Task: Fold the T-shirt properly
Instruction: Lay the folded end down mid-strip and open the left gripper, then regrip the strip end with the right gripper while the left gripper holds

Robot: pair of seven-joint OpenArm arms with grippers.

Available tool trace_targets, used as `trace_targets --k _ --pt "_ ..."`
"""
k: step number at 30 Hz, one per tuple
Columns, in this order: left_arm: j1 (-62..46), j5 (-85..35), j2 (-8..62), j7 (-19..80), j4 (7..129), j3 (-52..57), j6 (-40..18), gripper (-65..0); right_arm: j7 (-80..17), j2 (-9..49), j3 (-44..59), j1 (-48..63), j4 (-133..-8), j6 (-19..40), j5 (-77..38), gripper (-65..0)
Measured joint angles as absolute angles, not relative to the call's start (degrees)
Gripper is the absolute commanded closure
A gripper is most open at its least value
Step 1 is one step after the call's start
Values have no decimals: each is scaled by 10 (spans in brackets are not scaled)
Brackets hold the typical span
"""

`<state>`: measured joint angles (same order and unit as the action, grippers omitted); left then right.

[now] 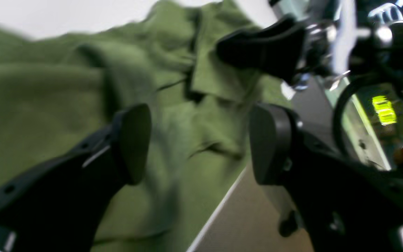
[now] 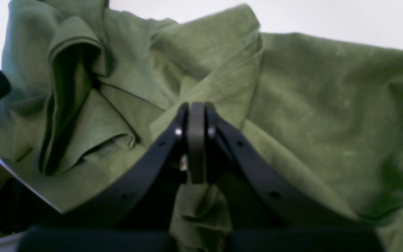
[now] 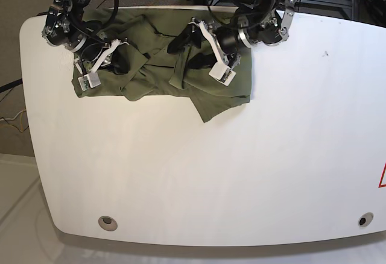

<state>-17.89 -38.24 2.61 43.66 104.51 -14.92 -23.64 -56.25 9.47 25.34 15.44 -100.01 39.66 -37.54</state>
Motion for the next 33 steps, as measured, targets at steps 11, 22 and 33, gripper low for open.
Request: trace_targets --k 11,22,33 --pt "-173 -284 52 446 1084 -48 -241 -405 -602 109 300 142 -993 394 -413 -327" --pt "-208 -322 42 462 1102 -50 -268 -415 -683 86 314 141 -1042 397 -548 0" --pt "-207 -357 43 467 1089 -51 -263 -415 -672 70 329 131 -1037 396 -493 -316"
